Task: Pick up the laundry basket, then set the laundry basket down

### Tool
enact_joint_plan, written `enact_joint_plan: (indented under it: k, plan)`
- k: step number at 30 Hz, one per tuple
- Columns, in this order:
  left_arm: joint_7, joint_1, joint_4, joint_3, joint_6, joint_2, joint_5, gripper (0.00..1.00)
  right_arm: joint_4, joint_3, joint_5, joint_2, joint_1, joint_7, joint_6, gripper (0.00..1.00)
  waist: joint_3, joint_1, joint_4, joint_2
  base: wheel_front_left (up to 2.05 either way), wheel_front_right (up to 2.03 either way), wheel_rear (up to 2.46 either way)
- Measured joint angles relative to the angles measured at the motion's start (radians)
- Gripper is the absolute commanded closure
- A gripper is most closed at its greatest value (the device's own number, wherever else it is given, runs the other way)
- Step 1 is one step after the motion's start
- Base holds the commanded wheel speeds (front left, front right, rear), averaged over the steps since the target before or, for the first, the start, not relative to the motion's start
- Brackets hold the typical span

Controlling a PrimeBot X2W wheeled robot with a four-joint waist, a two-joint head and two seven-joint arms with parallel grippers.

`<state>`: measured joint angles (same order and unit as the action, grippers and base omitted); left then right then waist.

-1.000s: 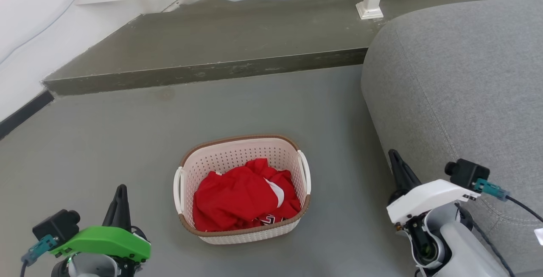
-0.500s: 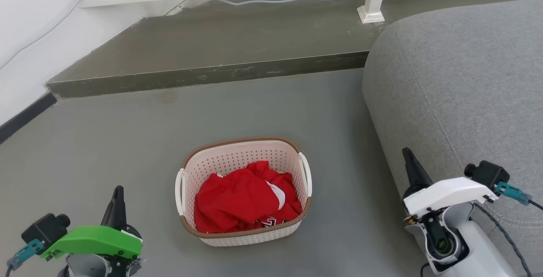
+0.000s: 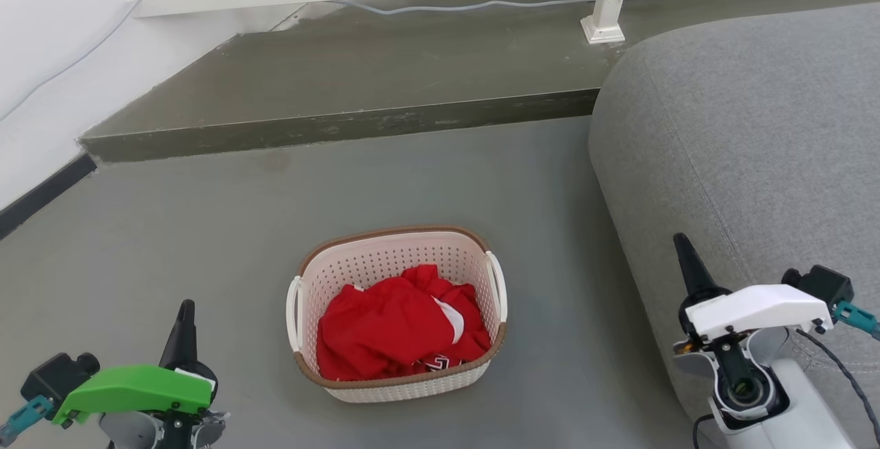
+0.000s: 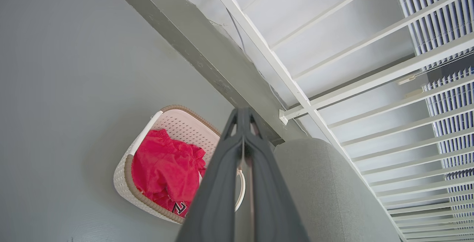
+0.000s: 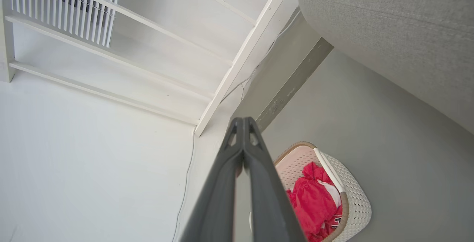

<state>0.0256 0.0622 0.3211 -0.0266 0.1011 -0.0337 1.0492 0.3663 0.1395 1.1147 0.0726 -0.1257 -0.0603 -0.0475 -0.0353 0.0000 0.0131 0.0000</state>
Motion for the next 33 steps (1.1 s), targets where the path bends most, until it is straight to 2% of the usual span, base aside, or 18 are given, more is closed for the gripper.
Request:
enact_joint_plan:
  k: [33]
  plan:
    - [-0.105, 0.000, -0.024, -0.044, 0.013, 0.000, 0.387, 1.00, -0.053, -0.174, 0.365, -0.009, 0.028, 0.102, -0.049, 1.00, 0.024, 0.0000, -0.010, 0.0000, 0.00, 0.00, 0.00]
